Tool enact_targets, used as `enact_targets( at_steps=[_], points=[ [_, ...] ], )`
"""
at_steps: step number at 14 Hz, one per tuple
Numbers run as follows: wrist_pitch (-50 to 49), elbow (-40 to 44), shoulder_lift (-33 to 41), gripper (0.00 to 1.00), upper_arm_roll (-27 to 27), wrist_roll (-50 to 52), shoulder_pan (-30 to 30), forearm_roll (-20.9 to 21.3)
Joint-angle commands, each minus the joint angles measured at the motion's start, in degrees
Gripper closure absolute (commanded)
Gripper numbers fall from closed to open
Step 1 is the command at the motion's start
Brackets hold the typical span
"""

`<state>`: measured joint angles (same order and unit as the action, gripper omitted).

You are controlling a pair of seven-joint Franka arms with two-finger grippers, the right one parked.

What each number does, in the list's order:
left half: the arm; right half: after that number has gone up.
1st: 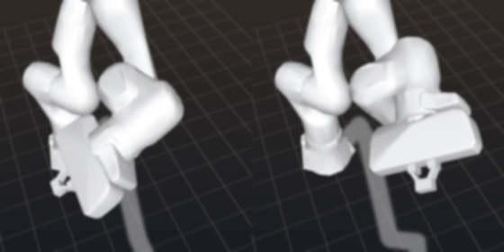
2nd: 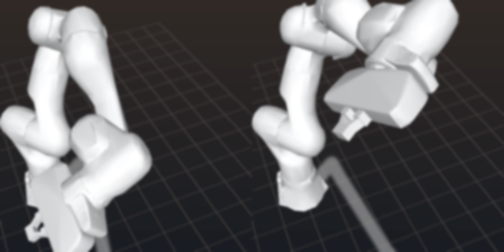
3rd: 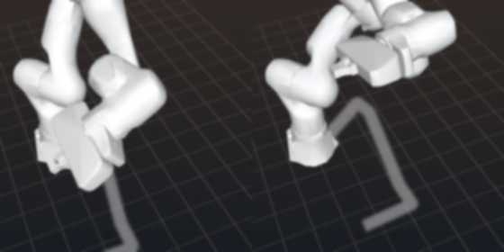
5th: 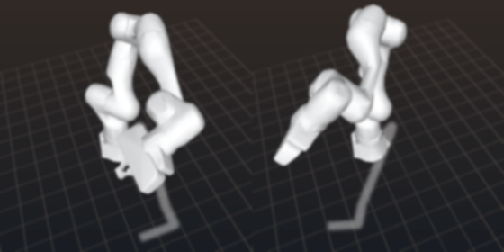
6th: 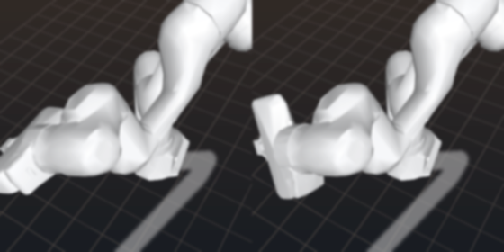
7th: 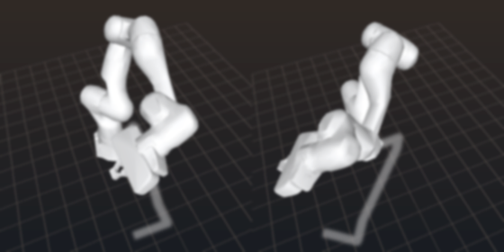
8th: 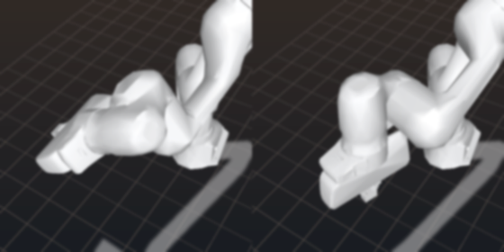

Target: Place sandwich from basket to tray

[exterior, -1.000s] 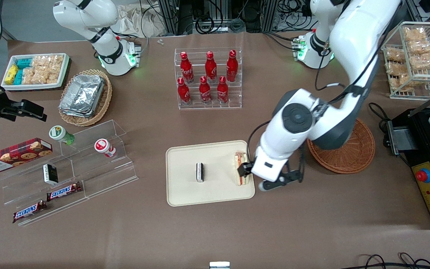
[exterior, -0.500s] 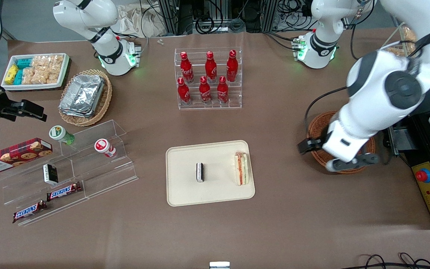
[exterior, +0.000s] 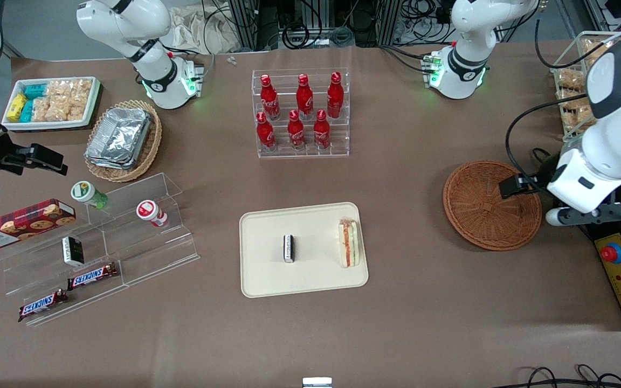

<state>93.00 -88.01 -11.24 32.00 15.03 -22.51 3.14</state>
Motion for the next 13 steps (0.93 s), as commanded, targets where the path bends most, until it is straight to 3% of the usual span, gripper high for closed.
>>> enact_targets(
  at_steps=[1, 3, 6, 10, 13],
  points=[
    [-1.8, -2.9, 5.1, 0.00, -1.1, -3.4, -2.5, -1.1],
    [-2.0, -5.1, 8.9, 0.00, -3.3, -4.9, -1.9, -1.3],
    [-2.6, -10.4, 14.8, 0.00, -21.1, -12.7, 13.0, -1.3],
    [-10.6, -7.8, 16.8, 0.00, -33.3, -25.5, 22.6, -1.3],
    [-11.3, -4.2, 13.4, 0.00, -32.1, -26.2, 22.9, -4.3]
  ],
)
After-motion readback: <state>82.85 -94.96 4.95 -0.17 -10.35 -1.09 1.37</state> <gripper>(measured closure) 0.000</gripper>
